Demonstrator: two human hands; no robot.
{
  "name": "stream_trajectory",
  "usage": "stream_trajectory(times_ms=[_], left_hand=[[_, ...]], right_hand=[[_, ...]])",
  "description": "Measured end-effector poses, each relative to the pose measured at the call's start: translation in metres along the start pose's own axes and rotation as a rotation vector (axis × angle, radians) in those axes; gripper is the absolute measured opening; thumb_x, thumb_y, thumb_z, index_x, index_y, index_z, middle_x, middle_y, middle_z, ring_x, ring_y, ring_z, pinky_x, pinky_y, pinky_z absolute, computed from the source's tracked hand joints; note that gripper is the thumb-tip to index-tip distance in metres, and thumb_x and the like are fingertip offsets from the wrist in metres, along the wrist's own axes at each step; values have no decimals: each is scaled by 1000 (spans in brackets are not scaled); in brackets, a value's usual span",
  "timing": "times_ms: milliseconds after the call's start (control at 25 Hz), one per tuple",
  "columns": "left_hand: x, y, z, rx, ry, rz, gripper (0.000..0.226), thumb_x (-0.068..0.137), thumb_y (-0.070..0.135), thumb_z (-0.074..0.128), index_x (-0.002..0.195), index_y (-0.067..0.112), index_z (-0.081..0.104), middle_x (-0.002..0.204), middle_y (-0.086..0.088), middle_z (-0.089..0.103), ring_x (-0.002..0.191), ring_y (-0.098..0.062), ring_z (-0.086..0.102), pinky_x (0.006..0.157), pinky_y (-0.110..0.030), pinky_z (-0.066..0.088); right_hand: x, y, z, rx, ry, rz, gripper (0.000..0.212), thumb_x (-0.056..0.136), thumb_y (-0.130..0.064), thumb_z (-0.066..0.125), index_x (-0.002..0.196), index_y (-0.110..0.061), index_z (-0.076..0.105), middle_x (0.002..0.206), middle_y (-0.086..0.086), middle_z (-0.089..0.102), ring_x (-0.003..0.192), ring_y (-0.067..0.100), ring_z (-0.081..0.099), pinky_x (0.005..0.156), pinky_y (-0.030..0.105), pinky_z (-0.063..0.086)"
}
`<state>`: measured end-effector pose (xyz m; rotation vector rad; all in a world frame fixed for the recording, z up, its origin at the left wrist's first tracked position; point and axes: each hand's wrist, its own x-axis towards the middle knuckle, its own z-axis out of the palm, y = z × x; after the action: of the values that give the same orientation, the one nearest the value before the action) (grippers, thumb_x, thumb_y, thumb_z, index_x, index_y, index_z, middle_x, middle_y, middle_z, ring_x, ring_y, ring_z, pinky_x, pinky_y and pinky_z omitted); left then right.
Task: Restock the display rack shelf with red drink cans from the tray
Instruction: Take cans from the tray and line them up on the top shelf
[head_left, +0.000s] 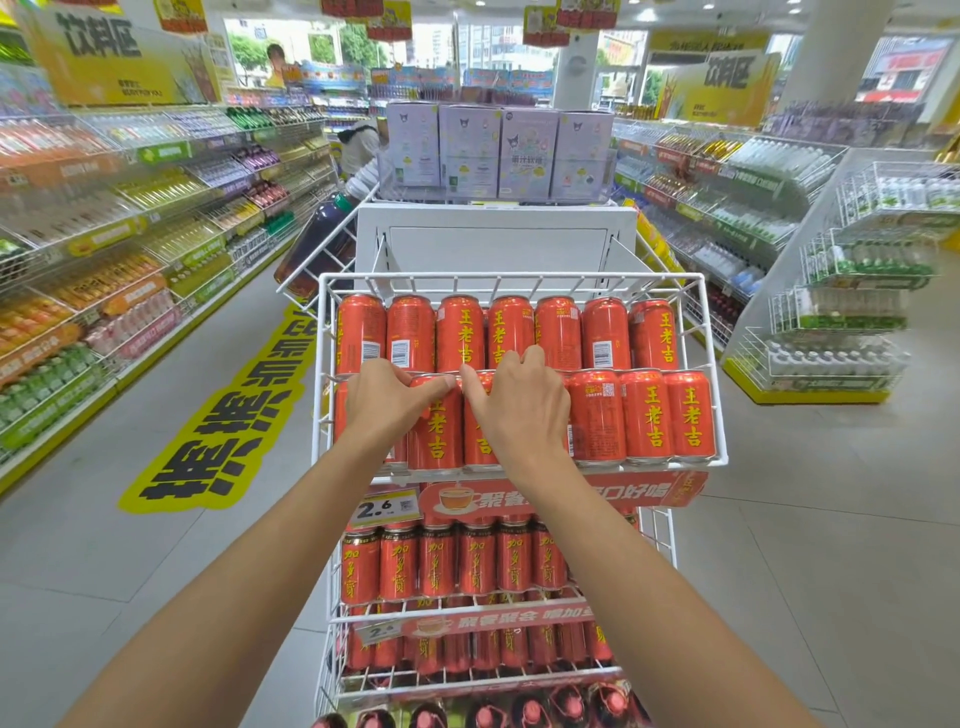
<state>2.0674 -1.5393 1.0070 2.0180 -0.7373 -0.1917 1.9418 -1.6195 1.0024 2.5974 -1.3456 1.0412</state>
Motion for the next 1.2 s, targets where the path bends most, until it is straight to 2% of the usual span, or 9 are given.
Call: stream_trajectory(times_ms=[160,280,400,520,640,760,960,1080,1200], left_hand=[[-2,0,0,22,-25,10,58,77,52,83,65,-5,73,45,2,56,48,-13,53,52,-27,38],[0,2,-3,76,-48,26,63,77,53,83,68,-8,71,49,-4,58,52,-17,53,54,-30,40],[0,9,-10,172,-83,64,59,78,57,80,61,5,58,55,-10,51,54,-21,49,54,-33,37],[-7,16,-24,246,-50,118,59,84,57,74,64,3,62,58,-10,55,53,-20,53,52,-29,39],[-22,19,-41,363,-3,212,59,88,55,69,82,-4,72,73,-16,71,71,-27,67,65,-40,55],[-43,18,-55,487,-44,329,56,90,53,67,85,-2,74,83,-21,74,80,-33,71,72,-48,57],[-91,16,-74,726,-305,496,40,93,51,64,94,11,66,88,-2,66,81,-24,62,72,-38,51],[-139,16,-77,874,-396,601,46,94,54,61,101,9,63,93,-8,65,81,-25,57,71,-39,47],[-193,7,-83,868,-436,694,50,94,54,60,115,8,64,106,-9,68,95,-31,63,81,-35,49]], right_hand=[[-2,3,-5,22,-44,-5,49,102,-55,57,96,-8,68,97,10,61,78,29,67,59,33,44],[0,3,-10,41,-83,-2,47,103,-52,56,98,-7,68,101,12,61,82,31,68,61,33,44],[3,4,-17,52,-137,-1,45,104,-50,55,103,-7,68,106,12,63,87,32,69,63,34,42],[4,8,-27,69,-169,-33,42,104,-48,55,101,-8,67,106,11,64,86,31,69,65,36,45],[3,15,-38,77,-188,-87,39,104,-46,54,99,-9,65,105,11,64,89,31,67,70,41,51],[-3,22,-52,105,-207,-160,35,104,-42,53,98,-9,64,106,11,64,94,31,65,76,45,57],[-39,34,-91,68,-355,-355,44,103,-42,55,129,-7,65,126,15,64,120,34,59,96,49,55],[-78,37,-124,18,-448,-413,57,104,-47,55,145,-9,55,145,16,57,140,36,47,109,55,47],[-133,42,-151,-25,-503,-409,65,104,-52,53,156,-14,45,157,14,48,148,35,39,117,53,41]])
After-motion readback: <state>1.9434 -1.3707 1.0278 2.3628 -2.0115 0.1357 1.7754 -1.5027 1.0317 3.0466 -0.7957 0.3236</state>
